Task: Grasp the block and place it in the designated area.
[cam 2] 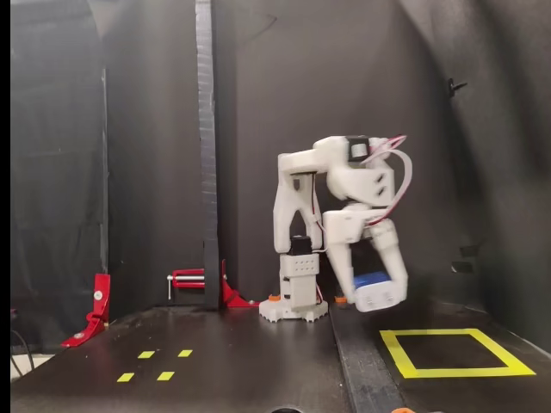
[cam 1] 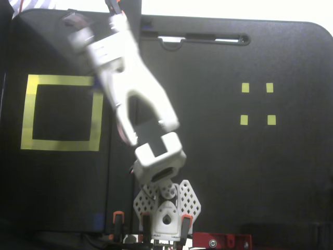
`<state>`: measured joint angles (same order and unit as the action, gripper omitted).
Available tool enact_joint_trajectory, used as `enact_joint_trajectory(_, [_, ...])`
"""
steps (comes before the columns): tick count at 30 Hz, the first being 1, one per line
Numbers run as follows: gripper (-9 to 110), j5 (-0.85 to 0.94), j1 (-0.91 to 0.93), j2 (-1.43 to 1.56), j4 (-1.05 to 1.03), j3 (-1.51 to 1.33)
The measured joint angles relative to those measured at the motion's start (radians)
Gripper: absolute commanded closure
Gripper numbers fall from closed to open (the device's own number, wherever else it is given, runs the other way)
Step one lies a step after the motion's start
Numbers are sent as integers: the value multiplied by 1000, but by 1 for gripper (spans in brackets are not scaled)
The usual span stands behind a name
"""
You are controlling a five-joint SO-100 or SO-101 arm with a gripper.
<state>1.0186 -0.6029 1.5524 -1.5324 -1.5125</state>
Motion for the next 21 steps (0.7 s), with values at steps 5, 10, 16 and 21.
enact_joint_trajectory(5, [80,-100,-120,0,-9,0])
enact_joint_trajectory(10, [80,-155,-172,0,-17,0])
enact_joint_trajectory(16, [80,-173,-189,-2,-15,0])
enact_joint_trajectory(21, [80,-178,-192,-17,-8,0])
